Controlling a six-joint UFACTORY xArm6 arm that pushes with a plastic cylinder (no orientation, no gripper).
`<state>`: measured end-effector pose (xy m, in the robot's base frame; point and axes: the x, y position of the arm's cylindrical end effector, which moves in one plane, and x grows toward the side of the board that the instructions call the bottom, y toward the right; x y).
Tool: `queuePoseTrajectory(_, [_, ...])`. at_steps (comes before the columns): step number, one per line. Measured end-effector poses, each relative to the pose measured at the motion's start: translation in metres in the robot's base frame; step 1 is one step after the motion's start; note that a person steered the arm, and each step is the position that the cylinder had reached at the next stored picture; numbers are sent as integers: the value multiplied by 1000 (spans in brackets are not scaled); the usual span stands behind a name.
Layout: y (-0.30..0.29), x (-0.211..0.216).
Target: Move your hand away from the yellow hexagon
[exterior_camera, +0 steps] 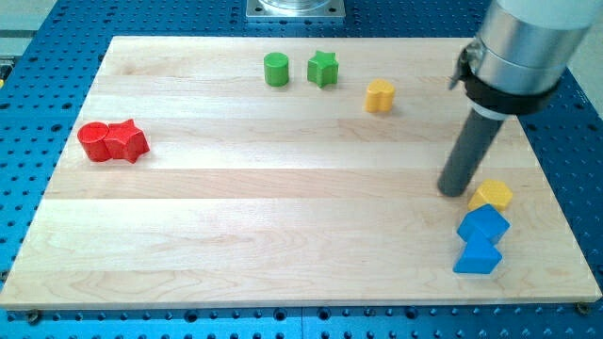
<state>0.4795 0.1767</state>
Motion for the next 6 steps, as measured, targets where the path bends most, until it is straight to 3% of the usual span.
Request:
queuePoseTrajectory(1, [-27,-39])
queuePoseTrajectory(2, [-123,-58])
queuePoseTrajectory(3, [-183,-75])
queuePoseTrajectory(4, [-183,-109])
queuePoseTrajectory(6, [-155,-118])
